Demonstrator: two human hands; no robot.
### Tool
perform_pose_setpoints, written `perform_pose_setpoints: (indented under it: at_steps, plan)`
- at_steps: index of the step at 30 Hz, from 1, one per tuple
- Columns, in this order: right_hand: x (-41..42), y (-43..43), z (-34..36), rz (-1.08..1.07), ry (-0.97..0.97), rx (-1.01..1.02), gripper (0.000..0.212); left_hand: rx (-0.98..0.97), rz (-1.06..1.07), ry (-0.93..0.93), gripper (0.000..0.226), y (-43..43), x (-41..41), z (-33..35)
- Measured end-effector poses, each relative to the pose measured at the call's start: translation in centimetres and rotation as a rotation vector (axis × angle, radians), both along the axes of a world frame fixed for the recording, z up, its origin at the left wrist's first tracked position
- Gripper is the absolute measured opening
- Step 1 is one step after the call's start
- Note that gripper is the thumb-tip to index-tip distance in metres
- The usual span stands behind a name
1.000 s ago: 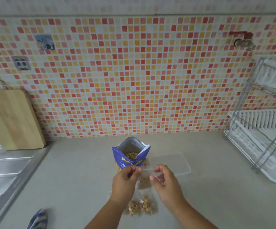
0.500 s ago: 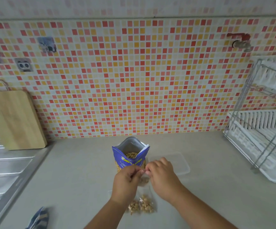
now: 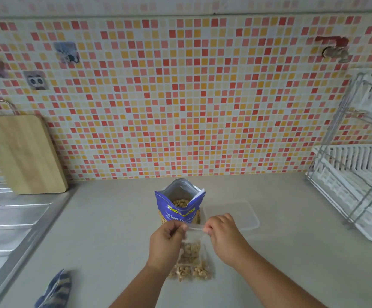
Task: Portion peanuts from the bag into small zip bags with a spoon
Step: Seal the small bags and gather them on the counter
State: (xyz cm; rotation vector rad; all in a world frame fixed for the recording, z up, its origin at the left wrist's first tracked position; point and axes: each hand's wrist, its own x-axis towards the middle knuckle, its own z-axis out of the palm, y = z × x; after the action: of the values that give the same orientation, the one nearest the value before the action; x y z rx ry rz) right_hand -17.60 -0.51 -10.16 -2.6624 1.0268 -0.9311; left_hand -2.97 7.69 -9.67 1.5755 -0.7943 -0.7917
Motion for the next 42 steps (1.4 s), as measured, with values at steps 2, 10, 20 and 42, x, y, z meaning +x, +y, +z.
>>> perform_pose_setpoints:
  at_steps: [2,10,20,42]
  plan:
    - [0.3,0.1,-0.6,-0.037,0.084,0.370,0.021,0.085,0.009,0.086,0.011,0.0,0.0,-1.1]
    - [2.7,1.3,-4.6,-0.290,0.001,0.897,0.028,0.314,0.018,-0.135,0.013,-0.1,0.6,-4.4]
    - [2.5,1.7,-4.9,-0.339,-0.036,0.735,0.024,0.221,0.021,-0.617,0.024,-0.6,1.0,-6.4]
    - [-5.0,-6.0,-2.1,-0.127,0.831,0.439,0.103,0.322,-0.536,-0.948,0.121,-4.7,-3.1,-6.8]
